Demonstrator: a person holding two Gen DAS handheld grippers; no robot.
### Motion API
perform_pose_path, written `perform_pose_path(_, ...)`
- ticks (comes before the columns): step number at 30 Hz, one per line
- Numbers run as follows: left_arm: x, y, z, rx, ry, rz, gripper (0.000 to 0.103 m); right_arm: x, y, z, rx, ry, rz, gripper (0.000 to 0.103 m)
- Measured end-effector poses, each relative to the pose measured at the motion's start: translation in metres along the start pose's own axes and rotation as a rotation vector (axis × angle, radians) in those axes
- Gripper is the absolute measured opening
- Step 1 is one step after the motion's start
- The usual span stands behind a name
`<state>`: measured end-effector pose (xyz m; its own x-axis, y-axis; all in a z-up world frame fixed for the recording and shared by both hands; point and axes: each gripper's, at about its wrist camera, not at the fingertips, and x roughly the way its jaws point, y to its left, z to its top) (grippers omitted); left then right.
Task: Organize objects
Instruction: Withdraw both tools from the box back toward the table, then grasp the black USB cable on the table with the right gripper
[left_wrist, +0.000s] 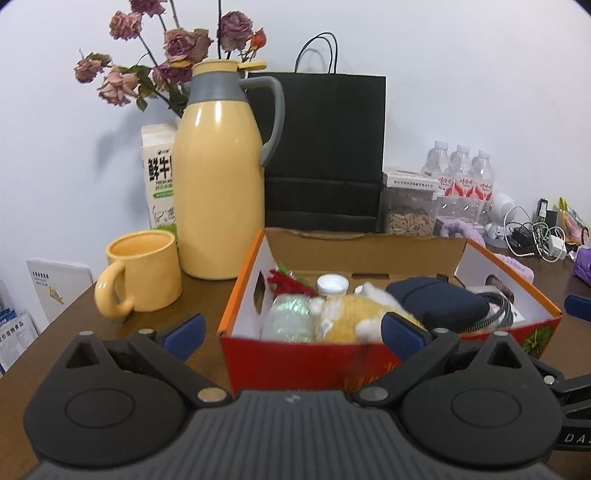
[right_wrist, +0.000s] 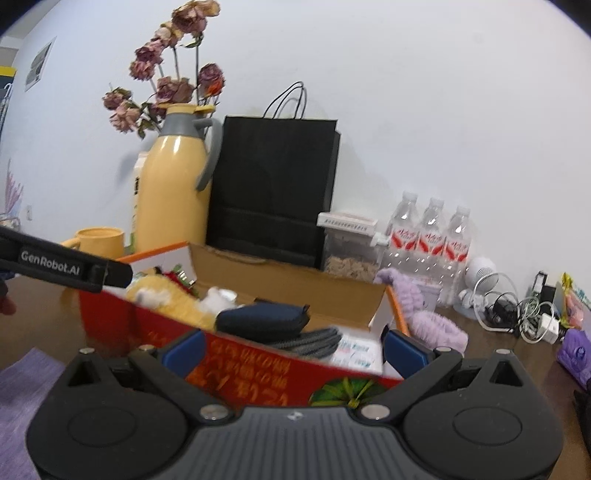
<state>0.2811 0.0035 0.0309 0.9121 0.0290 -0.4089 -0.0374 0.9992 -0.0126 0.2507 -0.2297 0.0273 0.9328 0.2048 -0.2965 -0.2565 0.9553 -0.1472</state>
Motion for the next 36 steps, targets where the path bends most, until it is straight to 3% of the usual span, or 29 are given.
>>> perform_pose_path(5, -0.005, 0.009, -0.009, -0.008, 0.047, 0.007, 0.103, -0.006, 0.009, -0.004, -0.017, 0.042, 0.060, 0.099)
perform_pose_path(8, -0.010, 0.013, -0.015, -0.004, 0.063, 0.008, 0.103, -0.005, 0.016, -0.007, -0.028, 0.080, 0.107, 0.087)
perform_pose_path(11, -0.013, 0.018, -0.020, -0.010, 0.076, 0.009, 0.103, -0.002, 0.023, -0.010, -0.038, 0.138, 0.153, 0.073)
perform_pose_path(13, -0.013, 0.022, -0.020, -0.022, 0.082, 0.012, 0.103, 0.001, 0.028, -0.011, -0.038, 0.172, 0.181, 0.049)
perform_pose_path(16, -0.011, 0.027, -0.019, -0.048, 0.096, 0.023, 0.103, 0.006, 0.036, -0.013, -0.041, 0.206, 0.210, 0.026)
perform_pose_path(23, -0.011, 0.030, -0.018, -0.061, 0.107, 0.028, 0.103, 0.021, 0.047, -0.011, -0.025, 0.251, 0.244, 0.025)
perform_pose_path(28, -0.011, 0.029, -0.019, -0.055, 0.112, 0.024, 0.103, 0.039, 0.046, -0.011, 0.013, 0.318, 0.242, 0.018)
perform_pose_path(32, -0.011, 0.028, -0.020, -0.052, 0.112, 0.021, 0.103, 0.041, 0.046, -0.012, 0.017, 0.316, 0.258, 0.008)
perform_pose_path(36, -0.010, 0.027, -0.020, -0.051, 0.116, 0.024, 0.103, 0.037, 0.050, -0.013, -0.004, 0.309, 0.243, 0.007)
